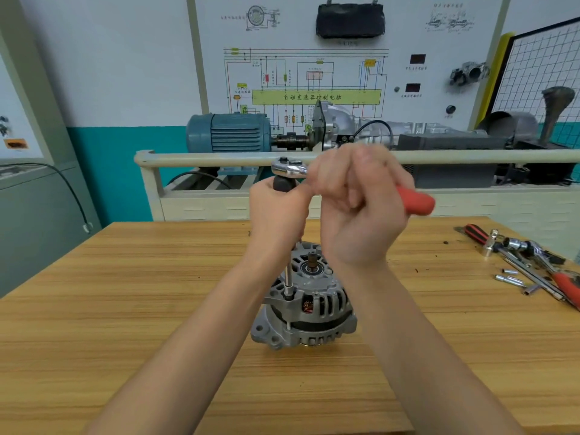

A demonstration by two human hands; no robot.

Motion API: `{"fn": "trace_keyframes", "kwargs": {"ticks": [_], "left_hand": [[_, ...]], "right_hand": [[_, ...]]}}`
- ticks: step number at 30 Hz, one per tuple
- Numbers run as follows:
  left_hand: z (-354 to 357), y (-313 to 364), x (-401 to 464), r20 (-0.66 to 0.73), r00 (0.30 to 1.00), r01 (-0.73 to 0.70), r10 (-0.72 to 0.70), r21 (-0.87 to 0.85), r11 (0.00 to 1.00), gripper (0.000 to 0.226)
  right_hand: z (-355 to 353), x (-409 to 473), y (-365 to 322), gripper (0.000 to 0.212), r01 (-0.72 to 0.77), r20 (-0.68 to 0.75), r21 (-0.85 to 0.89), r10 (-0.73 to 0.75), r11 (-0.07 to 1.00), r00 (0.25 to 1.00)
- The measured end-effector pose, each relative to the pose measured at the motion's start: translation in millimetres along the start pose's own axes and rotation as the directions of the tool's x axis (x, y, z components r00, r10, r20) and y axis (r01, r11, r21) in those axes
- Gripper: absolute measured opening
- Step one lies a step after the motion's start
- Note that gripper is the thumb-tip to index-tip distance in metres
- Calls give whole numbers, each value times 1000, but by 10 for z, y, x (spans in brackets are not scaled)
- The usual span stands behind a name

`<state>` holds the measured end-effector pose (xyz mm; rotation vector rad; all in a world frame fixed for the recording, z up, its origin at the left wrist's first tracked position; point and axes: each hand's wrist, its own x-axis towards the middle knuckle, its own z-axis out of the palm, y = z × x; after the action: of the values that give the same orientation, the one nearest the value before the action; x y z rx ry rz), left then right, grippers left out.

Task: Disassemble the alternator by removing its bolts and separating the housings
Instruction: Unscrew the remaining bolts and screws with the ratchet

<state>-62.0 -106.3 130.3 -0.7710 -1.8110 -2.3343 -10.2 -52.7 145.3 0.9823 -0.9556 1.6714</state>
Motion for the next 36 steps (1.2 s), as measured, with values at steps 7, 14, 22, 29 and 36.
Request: {"fn": "trace_keyframes", "kwargs": {"ticks": [7,14,22,29,36], "left_hand": [[-201,95,94,530,841,181,-111,-83,980,36],[-163,90,88,520,839,232,-161,-74,970,49],[-5,31,10,142,988,56,-54,-7,998,42],[-198,72,84,427,903,66,-38,-49,997,41],[-188,110,105,614,773,244,-159,-57,968,50]], "right_hand": [[-360,365,88,45,-324,-184,738,638,592,747],[-303,334,77,44,-255,-277,711,594,656,755],[30,-47,3,34,84,12,-139,-83,987,996],[-311,273,41,46,-313,-155,591,485,744,861],[-418,376,207,44,-290,-157,802,652,522,742]]}}
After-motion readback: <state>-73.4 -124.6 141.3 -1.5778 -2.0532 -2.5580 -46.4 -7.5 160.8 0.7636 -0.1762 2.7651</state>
